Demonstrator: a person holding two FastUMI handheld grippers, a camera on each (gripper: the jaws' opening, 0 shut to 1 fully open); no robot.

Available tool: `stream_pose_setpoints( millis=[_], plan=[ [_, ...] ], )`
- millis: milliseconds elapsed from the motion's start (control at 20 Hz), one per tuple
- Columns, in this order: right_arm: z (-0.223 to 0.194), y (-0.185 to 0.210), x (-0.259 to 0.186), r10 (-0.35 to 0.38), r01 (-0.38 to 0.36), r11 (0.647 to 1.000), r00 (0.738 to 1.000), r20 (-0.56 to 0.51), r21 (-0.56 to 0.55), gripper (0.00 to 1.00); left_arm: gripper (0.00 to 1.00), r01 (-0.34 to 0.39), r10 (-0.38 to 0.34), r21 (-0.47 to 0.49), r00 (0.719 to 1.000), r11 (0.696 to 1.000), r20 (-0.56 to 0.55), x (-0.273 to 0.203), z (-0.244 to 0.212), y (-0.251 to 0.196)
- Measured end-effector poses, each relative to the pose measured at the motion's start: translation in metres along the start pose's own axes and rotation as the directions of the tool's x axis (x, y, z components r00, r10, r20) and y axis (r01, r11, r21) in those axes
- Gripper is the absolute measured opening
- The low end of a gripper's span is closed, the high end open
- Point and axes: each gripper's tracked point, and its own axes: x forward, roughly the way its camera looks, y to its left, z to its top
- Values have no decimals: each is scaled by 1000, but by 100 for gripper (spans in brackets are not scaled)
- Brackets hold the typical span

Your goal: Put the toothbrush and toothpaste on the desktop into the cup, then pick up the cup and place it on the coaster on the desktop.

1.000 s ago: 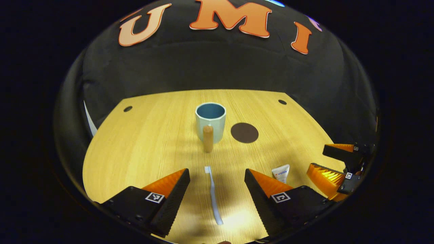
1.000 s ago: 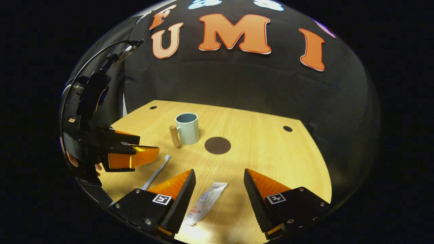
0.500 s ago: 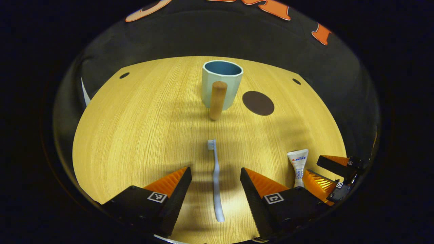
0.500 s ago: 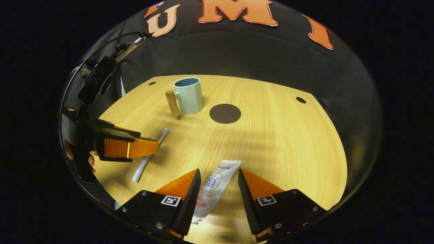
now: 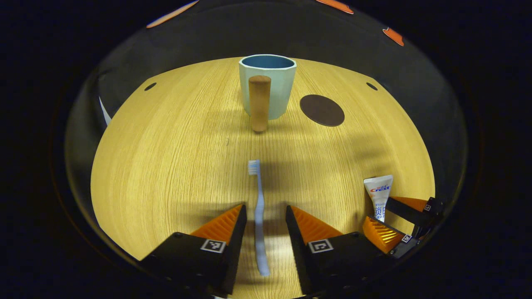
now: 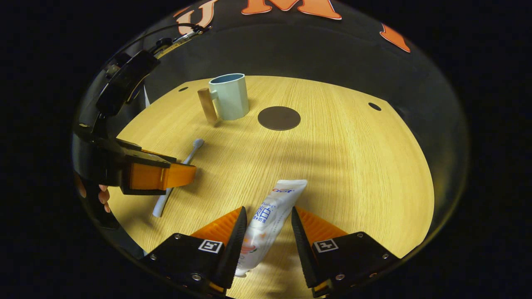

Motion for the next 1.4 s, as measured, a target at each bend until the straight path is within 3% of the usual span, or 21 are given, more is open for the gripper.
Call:
stream_pose_setpoints(
  millis=[50, 150, 250, 300, 350, 450, 550, 650, 1150, 1400],
  plan=[
    [-2, 1, 1, 4, -4, 1000, 1000, -6, 12, 58, 49, -6, 6, -7, 1000, 1000, -1, 2, -1, -1],
    [-2, 1, -1, 13, -13, 1000, 1000, -5, 13, 51, 45, -20, 19, -23, 1000, 1000, -4, 1, -3, 3],
    [1, 2, -4, 26, -26, 1000, 1000, 9, 12, 42, 33, -29, 29, -33, 1000, 999, -7, 1, -4, 5],
    [2, 3, -5, 38, -38, 999, 999, 16, 7, 43, 27, -28, 27, -34, 1000, 999, -14, 0, -3, 4],
    [4, 3, -6, 41, -41, 999, 999, 23, 0, 31, 26, -24, 23, -34, 1000, 999, -15, 1, -3, 4],
    [8, 2, -6, 37, -37, 999, 998, 43, -1, 22, 27, -27, 27, -23, 1000, 999, -13, 5, -5, 8],
    [9, -1, -8, 42, -42, 999, 998, 50, 12, 14, 7, -18, 18, -36, 1000, 999, -1, 4, -4, 12],
    [9, -2, -7, 54, -55, 998, 997, 53, 23, 10, 13, -14, 14, -41, 1000, 999, 13, 4, -1, 18],
    [13, 0, -13, 121, -127, 990, 988, 100, 59, 6, 3, 54, -49, -45, 992, 998, 120, 8, 17, 20],
    [33, 0, -29, 155, -174, 981, 968, 197, 83, 6, 3, 75, -58, -70, 976, 995, 211, 9, 23, 37]
  ],
)
